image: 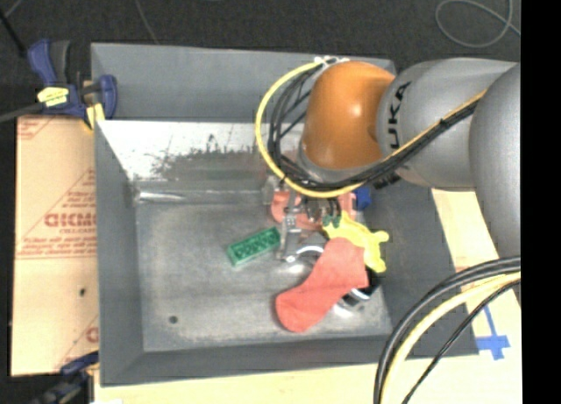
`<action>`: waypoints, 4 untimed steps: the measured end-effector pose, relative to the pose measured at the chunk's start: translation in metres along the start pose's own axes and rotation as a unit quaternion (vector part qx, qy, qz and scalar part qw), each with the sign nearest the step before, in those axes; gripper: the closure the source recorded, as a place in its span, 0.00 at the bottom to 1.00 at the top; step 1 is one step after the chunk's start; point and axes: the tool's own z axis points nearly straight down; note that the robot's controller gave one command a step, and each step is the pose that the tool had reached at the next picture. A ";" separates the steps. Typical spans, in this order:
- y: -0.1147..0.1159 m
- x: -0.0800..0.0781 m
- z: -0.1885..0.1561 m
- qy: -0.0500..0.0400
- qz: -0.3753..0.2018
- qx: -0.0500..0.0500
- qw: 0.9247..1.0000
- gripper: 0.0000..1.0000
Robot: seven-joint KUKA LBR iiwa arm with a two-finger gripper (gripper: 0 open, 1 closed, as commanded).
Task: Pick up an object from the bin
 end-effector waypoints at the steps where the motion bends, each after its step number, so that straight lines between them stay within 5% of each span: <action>1: -0.026 0.002 0.010 0.003 0.093 -0.002 0.996 0.00; 2: -0.008 0.014 0.026 -0.001 0.164 -0.001 0.986 0.00; 3: -0.002 0.020 0.053 -0.004 0.129 -0.001 0.992 1.00; 4: -0.002 0.020 0.053 -0.004 0.129 -0.001 0.992 1.00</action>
Offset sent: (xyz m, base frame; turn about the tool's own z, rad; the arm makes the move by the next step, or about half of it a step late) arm -0.0423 0.0190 -0.0613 0.0099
